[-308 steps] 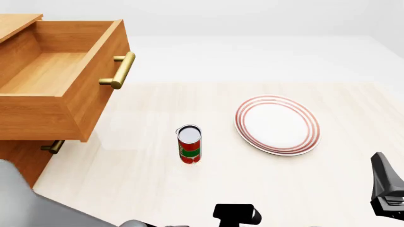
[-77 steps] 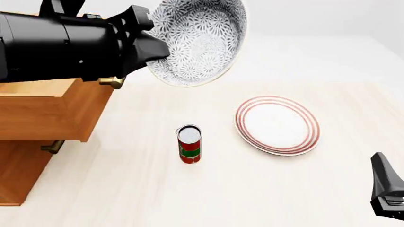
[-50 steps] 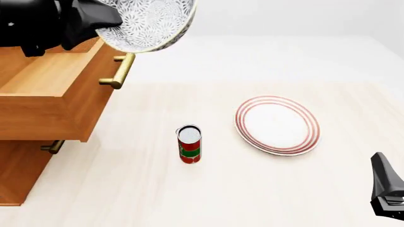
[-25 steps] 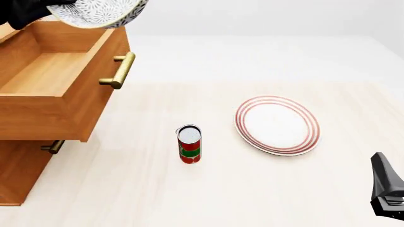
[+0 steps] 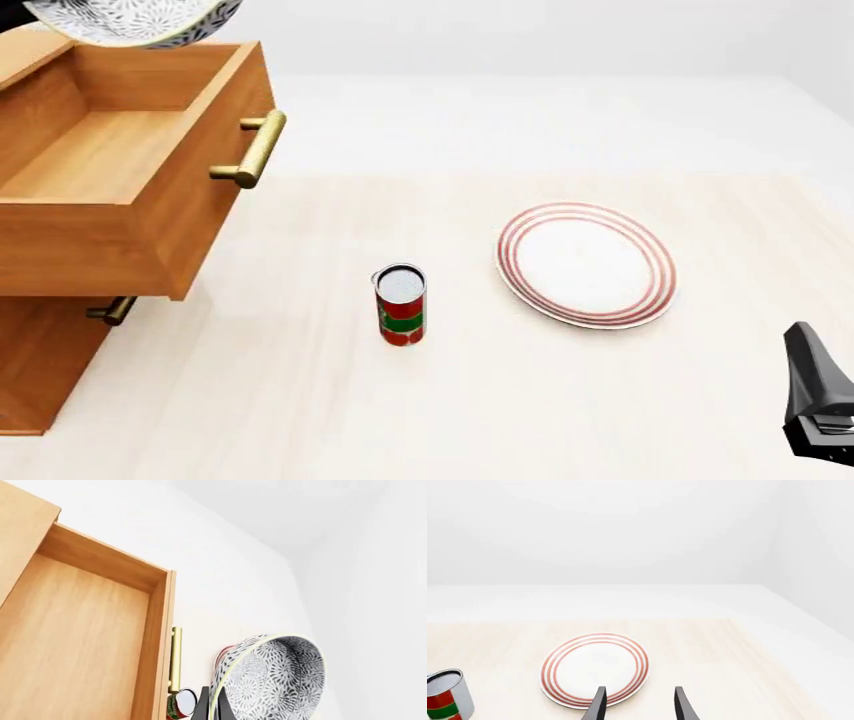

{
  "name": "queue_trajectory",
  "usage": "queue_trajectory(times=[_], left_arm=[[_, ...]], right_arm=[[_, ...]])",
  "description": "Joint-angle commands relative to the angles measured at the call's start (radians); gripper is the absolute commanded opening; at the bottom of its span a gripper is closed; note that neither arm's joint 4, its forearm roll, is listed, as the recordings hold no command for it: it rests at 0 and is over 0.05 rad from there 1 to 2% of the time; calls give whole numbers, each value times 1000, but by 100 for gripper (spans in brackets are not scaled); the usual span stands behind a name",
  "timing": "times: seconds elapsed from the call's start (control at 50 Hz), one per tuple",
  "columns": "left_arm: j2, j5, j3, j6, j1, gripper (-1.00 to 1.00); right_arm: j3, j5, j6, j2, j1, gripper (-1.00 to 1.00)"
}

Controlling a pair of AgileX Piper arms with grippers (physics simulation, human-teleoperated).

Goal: Put the bowl in the top drawer of the cabinet.

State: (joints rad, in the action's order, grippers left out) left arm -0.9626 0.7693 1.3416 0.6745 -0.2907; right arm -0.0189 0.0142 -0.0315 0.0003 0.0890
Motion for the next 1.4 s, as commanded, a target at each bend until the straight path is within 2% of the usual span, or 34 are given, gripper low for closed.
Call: queue_trajectory(times=[0.02, 0.42, 0.58, 1.1, 1.4], left_arm=[[24, 34, 8, -15, 65, -100], [39, 62, -26, 8, 153, -100], [38, 64, -37, 37, 176, -100], [22, 110, -14, -2, 318, -100], [-1, 125, -3, -31, 367, -100]], right_arm=[[0, 0, 0, 0, 0, 100], [0, 0, 0, 0, 0, 100], [0, 0, 0, 0, 0, 100], [0, 0, 0, 0, 0, 100], [0, 0, 0, 0, 0, 100]])
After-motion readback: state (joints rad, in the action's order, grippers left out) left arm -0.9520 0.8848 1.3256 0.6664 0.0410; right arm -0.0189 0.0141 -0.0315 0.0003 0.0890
